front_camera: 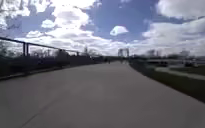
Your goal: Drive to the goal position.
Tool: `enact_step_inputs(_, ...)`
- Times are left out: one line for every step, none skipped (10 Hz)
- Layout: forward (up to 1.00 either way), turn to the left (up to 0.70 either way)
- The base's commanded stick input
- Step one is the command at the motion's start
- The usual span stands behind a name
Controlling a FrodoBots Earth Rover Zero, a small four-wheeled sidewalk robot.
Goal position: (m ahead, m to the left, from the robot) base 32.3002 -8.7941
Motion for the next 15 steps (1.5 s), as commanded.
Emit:
enact_step_inputs(1.0,0.0)
enact_step_inputs(1.0,0.0)
enact_step_inputs(1.0,0.0)
enact_step_inputs(1.0,-0.27)
enact_step_inputs(1.0,-0.27)
enact_step_inputs(1.0,-0.13)
enact_step_inputs(1.0,0.0)
enact_step_inputs(1.0,0.0)
enact_step_inputs(1.0,0.0)
enact_step_inputs(1.0,0.0)
enact_step_inputs(1.0,0.0)
enact_step_inputs(1.0,-0.13)
enact_step_inputs(1.0,-0.27)
enact_step_inputs(1.0,-0.13)
enact_step_inputs(1.0,0.0)
